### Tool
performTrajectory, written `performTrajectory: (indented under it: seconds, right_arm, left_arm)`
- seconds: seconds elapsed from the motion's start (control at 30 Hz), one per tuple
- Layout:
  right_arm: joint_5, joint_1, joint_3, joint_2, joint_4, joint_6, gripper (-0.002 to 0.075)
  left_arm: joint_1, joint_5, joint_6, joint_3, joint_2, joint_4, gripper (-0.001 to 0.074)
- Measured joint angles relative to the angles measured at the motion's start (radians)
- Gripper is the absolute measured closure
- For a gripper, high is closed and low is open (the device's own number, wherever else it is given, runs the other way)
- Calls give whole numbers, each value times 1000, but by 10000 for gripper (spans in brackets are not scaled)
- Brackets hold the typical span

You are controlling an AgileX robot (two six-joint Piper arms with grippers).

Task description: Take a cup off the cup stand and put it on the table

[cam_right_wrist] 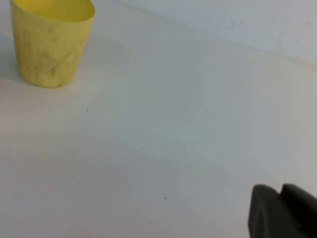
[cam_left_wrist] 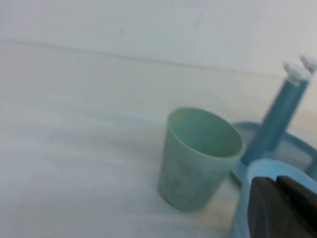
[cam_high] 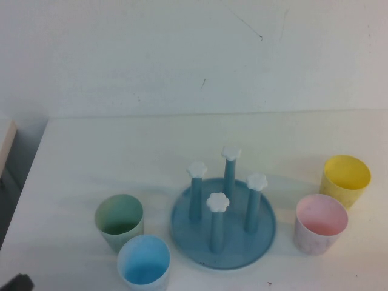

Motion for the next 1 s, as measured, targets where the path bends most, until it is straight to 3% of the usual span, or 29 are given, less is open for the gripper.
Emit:
performTrajectory:
  seconds: [0.23,0.33,0.47,0.77,0.9,1.0]
  right_arm:
    - [0,0,0,0,-1,0,686]
    - [0,0,0,0,-1,0,686]
    - [1,0,0,0,-1,0,686]
    - [1,0,0,0,-2,0,686]
    - [1,0,0,0,-2,0,686]
    - [2,0,0,0,-2,0,686]
  left_arm:
    - [319,-13,0,2,-68,44,737]
    - [390,24,0,2,-68,58,737]
    - [371,101,37,2,-68,47,737]
    - [171,151,155,2,-68,26,737]
    - [170,151,163,2,-68,0,737]
    - [215,151,168,2,-68,-2,737]
